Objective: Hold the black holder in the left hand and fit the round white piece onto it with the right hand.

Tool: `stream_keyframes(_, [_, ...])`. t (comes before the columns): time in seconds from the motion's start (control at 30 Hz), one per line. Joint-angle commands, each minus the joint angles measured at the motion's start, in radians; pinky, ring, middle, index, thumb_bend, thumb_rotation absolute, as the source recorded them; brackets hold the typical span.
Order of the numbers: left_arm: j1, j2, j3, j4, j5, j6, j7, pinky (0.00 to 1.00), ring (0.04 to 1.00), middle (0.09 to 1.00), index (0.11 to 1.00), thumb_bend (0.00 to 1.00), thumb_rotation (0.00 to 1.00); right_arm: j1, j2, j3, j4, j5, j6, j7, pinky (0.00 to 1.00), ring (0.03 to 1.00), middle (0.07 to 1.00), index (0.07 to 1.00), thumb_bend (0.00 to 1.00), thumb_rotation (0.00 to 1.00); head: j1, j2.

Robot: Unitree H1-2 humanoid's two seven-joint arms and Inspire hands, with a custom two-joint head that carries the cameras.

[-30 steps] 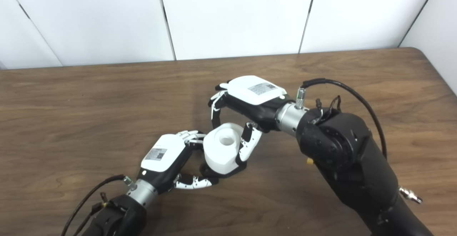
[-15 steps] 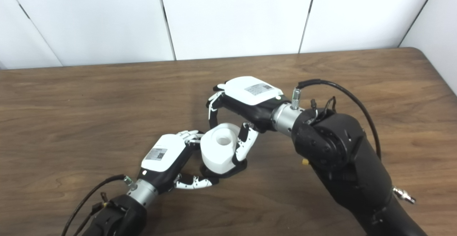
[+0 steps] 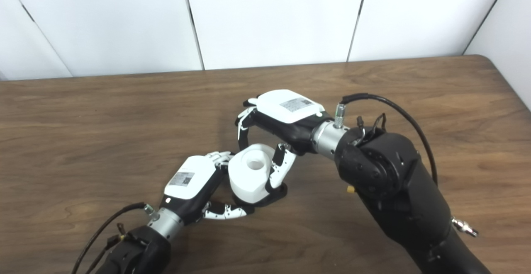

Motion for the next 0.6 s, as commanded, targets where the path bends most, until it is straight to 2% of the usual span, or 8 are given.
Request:
stream_keyframes(0.0, [0.016, 0.001, -0.023, 0.01, 0.017, 0.023, -0.071, 0.86, 0.87, 0.81, 0.489, 0.51, 0.05, -0.024, 0.004, -0.003, -0.025, 0.001, -0.02, -0.012, 1.0, 0.958, 0.829, 0.481, 0.53, 0.14, -0.001, 0.0])
stream_keyframes(0.57, [0.02, 0.004, -0.02, -0.003, 0.013, 0.025, -0.08, 0.86, 0.87, 0.812, 0.489, 0.51, 0.05, -0.046, -0.016, 0.0, -0.038, -0.013, -0.017, 0.035, 1.0, 0.961, 0.817, 0.481, 0.53, 0.14, -0.012, 0.007])
